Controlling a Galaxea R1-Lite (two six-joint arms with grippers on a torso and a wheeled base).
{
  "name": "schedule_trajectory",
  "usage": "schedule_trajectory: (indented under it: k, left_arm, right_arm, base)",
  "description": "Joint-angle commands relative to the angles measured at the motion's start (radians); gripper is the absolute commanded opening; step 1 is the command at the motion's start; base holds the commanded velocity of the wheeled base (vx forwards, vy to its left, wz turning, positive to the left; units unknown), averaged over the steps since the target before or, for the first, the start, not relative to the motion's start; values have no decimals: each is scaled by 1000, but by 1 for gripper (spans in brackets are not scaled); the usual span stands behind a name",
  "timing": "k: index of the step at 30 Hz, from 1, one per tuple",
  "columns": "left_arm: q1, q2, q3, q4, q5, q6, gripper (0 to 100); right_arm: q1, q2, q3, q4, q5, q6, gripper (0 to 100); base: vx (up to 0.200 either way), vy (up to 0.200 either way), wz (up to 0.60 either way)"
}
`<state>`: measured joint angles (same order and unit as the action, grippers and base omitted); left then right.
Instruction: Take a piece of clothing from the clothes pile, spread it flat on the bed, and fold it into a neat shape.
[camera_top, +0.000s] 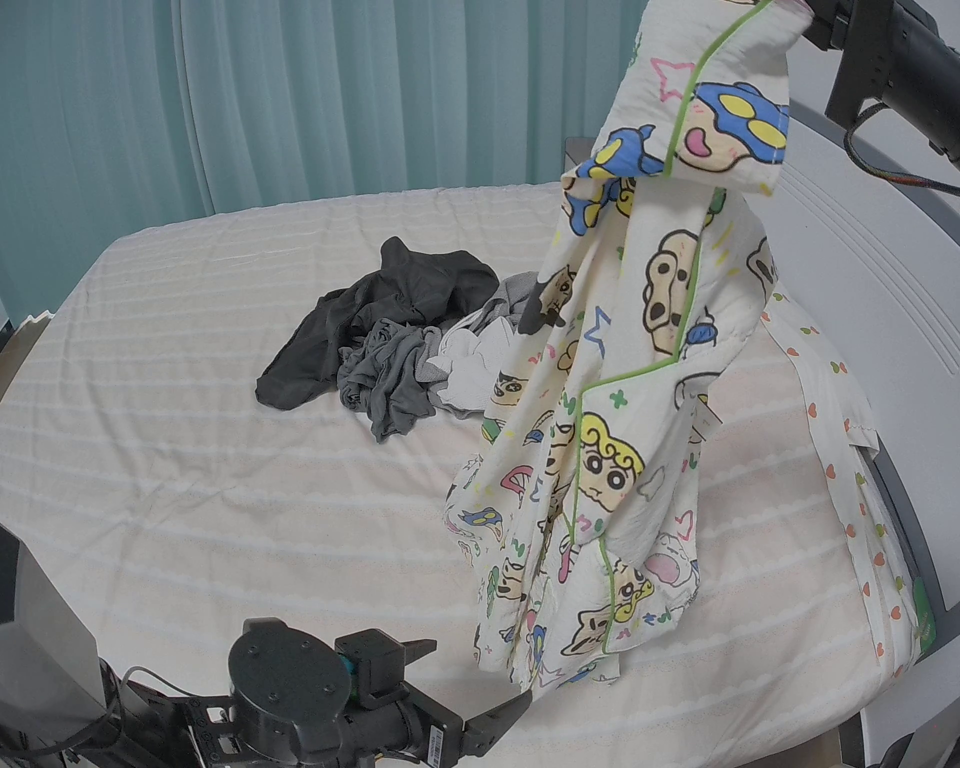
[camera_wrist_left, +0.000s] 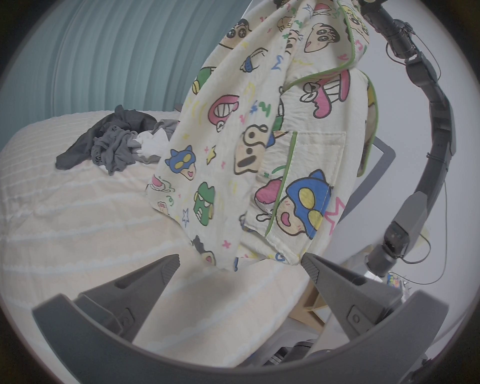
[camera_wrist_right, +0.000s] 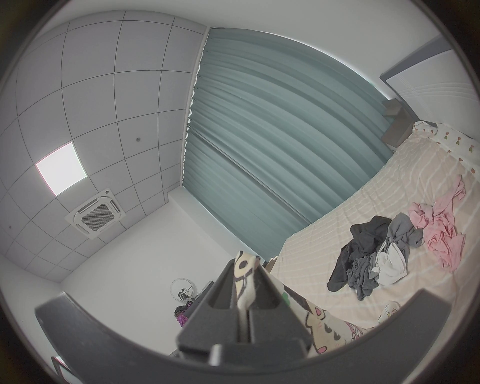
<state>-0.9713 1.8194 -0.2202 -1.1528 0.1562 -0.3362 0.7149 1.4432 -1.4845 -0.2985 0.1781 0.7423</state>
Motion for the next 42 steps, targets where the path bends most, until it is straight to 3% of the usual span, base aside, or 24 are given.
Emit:
schedule_trajectory:
  k: [1,9,14,24,34,42]
  left_arm:
    - [-6,-48,7,-13,-41,-11,100]
    - [-10,-52,-41,-191,-60,-150,100]
    - [-35,-60,-53,-226,-56,-227,100]
    - [-24,187,-120,-265,102,-90,100]
    - [-81,239,-176,-317,114,-95,100]
    - [-60,367,-309,-315,256,-87,100]
  right_arm:
    - [-20,13,-10,2,0,0,0]
    - [-34,13,6,1,0,2,0]
    - [-35,9,9,1,0,2,0]
    - [-11,5,-2,2,-8,3,0]
    - [26,16,0,2,-12,3,0]
    - [90,9,-2,2,-40,8,0]
  base:
    - [0,0,0]
    - [0,0,0]
    - [0,0,0]
    - [0,0,0]
    - [0,0,0]
    - [0,0,0]
